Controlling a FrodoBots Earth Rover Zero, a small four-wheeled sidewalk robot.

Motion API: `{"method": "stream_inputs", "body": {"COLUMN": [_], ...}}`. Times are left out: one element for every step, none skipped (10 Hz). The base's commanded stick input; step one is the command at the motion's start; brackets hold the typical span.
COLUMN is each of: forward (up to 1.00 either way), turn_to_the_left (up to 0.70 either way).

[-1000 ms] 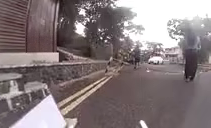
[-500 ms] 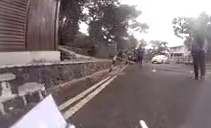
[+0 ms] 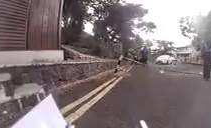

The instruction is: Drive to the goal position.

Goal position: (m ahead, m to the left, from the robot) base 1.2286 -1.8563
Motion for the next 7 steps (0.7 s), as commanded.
{"method": "stream_inputs", "body": {"forward": [0.45,0.45,0.45,0.45,0.45,0.45,0.45], "turn_to_the_left": [0.0,0.0,0.0,0.0,0.27,0.27,0.27]}}
